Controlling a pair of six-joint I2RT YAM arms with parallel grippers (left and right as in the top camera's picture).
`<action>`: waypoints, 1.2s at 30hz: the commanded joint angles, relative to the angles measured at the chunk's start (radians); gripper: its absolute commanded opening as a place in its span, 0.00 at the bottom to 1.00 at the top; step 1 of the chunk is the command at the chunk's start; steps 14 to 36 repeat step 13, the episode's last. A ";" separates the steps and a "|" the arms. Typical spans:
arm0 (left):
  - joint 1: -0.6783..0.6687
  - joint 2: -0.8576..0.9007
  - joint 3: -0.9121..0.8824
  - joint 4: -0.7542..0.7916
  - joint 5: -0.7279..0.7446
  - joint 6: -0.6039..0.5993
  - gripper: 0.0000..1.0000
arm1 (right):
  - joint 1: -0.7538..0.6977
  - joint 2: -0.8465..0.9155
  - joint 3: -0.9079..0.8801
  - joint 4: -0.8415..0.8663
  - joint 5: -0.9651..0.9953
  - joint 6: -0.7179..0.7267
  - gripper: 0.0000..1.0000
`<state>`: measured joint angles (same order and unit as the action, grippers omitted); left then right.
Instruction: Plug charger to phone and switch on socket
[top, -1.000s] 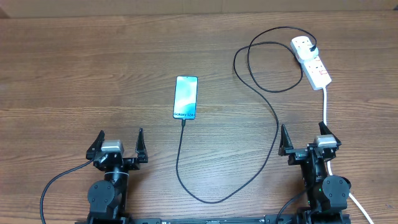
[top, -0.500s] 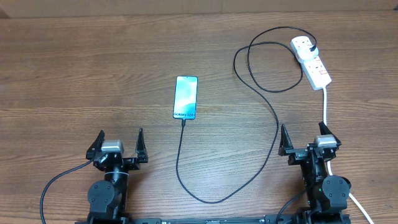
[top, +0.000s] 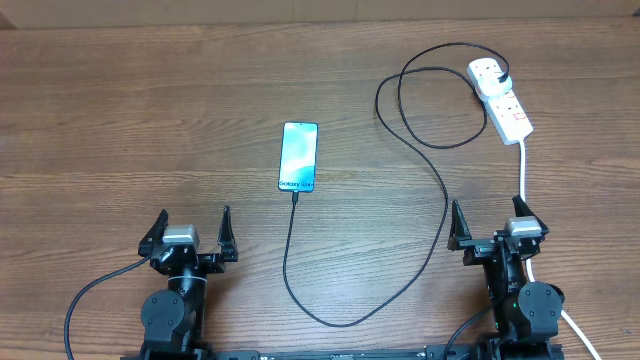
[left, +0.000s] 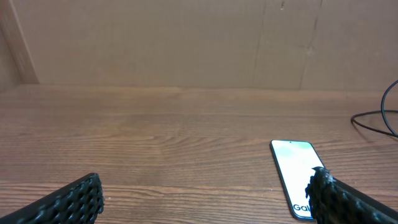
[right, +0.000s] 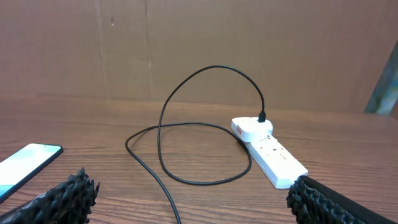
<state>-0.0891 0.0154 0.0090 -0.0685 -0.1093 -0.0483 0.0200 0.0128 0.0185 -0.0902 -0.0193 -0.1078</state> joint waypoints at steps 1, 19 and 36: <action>0.009 -0.012 -0.004 0.000 0.002 0.019 1.00 | -0.003 -0.010 -0.010 0.006 0.000 0.006 1.00; 0.009 -0.012 -0.004 0.000 0.002 0.019 1.00 | -0.003 -0.010 -0.010 0.006 0.000 0.006 1.00; 0.009 -0.012 -0.004 0.000 0.002 0.019 1.00 | -0.003 -0.010 -0.010 0.006 0.000 0.006 1.00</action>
